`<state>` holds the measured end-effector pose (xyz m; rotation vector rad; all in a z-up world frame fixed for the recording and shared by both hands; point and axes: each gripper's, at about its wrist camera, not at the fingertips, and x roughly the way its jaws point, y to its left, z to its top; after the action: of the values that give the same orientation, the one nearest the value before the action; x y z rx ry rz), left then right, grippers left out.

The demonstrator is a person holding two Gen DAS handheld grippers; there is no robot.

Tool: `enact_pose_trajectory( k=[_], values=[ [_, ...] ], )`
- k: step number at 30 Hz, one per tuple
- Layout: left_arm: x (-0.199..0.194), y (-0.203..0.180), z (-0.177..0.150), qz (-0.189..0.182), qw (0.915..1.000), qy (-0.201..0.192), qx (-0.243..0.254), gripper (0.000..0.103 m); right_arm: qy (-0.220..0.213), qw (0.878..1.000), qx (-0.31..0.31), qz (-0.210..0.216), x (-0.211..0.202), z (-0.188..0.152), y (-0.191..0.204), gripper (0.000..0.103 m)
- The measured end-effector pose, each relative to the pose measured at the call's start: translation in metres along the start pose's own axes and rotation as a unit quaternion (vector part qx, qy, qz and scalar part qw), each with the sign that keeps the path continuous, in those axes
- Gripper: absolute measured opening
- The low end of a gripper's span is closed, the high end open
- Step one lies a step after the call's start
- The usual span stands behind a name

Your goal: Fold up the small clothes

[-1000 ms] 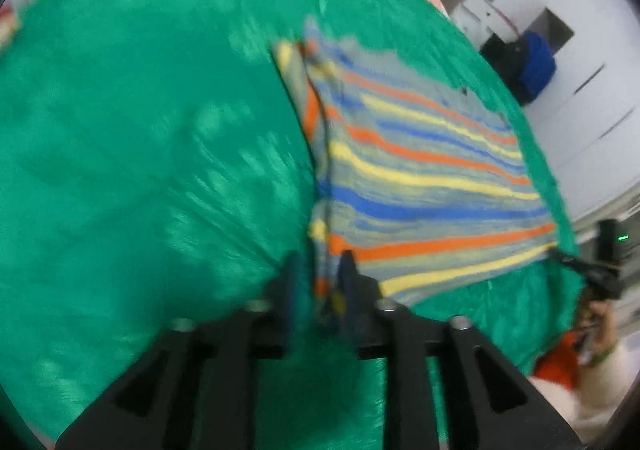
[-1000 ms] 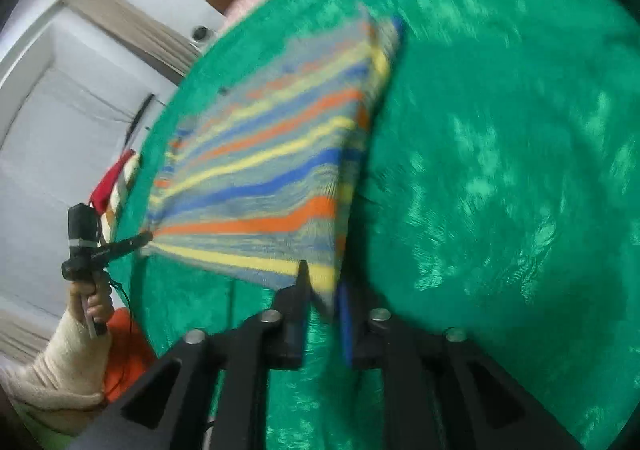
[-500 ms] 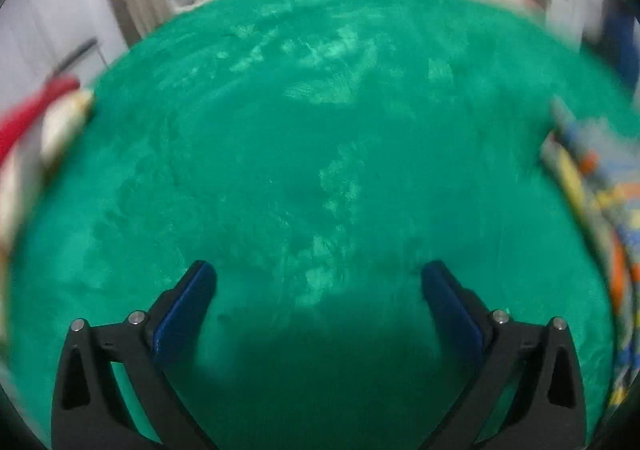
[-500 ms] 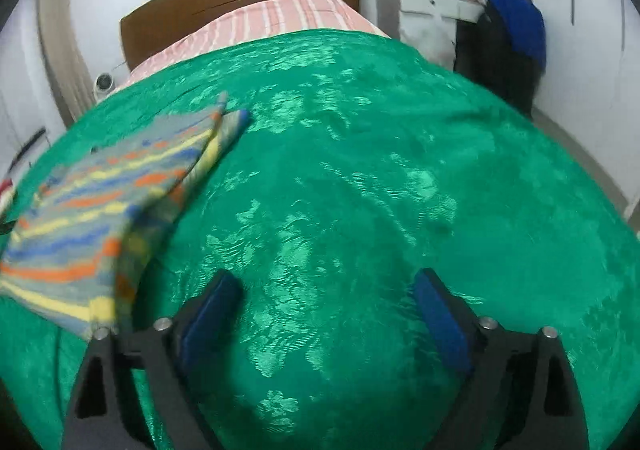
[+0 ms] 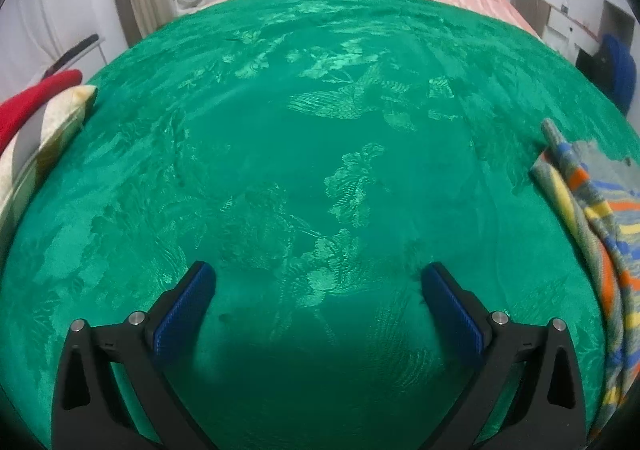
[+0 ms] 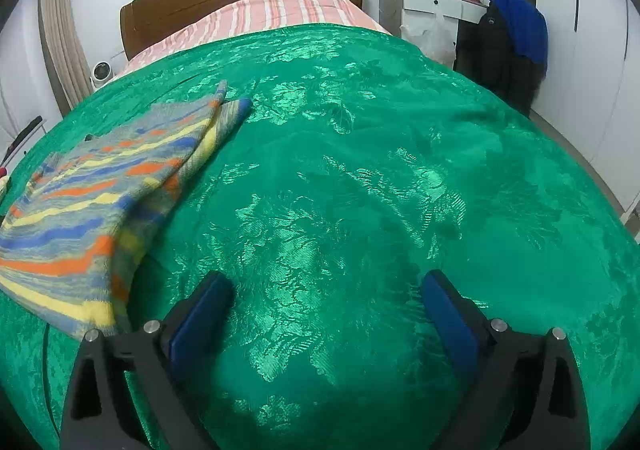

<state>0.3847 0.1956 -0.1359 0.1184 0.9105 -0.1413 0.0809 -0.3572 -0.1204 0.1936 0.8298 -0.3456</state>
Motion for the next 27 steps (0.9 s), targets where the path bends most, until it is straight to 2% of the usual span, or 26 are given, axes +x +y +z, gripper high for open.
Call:
enact_pose_trajectory(
  k=[13, 27],
  values=[
    [-0.0017, 0.0005, -0.0011, -0.002, 1.0000, 0.000, -0.001, 0.103, 0.005, 1.000, -0.004, -0.018, 0.0011, 0.0001, 0.0045, 0.098],
    [-0.0018, 0.0010, -0.0013, -0.002, 1.0000, 0.000, -0.001, 0.103, -0.016, 1.000, 0.004, 0.000, -0.0028, -0.0061, -0.0013, 0.099]
  ],
)
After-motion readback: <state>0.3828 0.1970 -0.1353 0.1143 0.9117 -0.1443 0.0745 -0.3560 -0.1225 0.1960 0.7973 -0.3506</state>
